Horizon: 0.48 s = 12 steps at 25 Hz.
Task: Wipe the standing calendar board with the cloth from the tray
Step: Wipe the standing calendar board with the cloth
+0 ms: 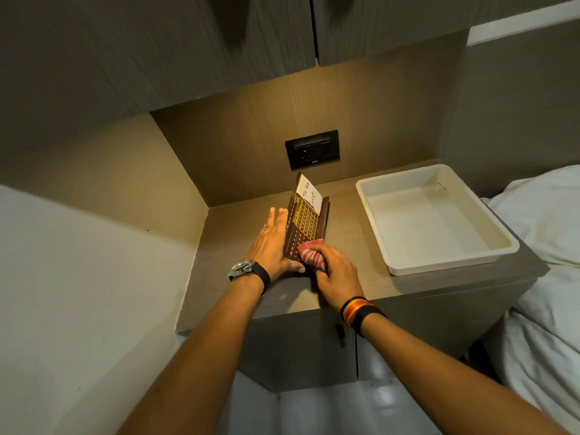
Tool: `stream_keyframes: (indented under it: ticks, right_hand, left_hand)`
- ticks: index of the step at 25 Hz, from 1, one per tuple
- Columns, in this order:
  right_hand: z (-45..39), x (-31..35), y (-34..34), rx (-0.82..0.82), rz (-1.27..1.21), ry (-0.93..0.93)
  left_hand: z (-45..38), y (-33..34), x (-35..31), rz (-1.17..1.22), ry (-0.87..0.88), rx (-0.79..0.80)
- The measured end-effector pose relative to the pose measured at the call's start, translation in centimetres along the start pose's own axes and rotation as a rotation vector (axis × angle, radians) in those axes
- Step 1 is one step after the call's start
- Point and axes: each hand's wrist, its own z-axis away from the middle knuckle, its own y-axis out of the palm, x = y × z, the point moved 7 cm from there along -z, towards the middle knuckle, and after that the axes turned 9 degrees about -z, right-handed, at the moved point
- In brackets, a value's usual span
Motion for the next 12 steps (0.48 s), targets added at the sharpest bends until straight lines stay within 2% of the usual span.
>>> stream_keyframes:
  ticks: [2,5,8,12]
  right_hand:
    - [-0.5,0.4,-1.0,0.023,-0.003,-0.025]
    - [-5.6,0.8,-3.0,-0.062,-0.018,0.028]
    - [-8.6,0.2,-2.1,0.026,0.005,0.115]
    - [-3.5,-0.6,-0.3,0.033,-0.093,0.123]
  left_hand:
    - [0.1,-0.1,-0.1,-0.009,0.009,-0.005]
    - [0.0,-0.1,-0.1,-0.008,0.017,-0.008]
    - [0.0,0.1,0.1,-0.004,0.008,-0.013]
    - [0.0,0.3,0.2,0.012,0.006,-0.029]
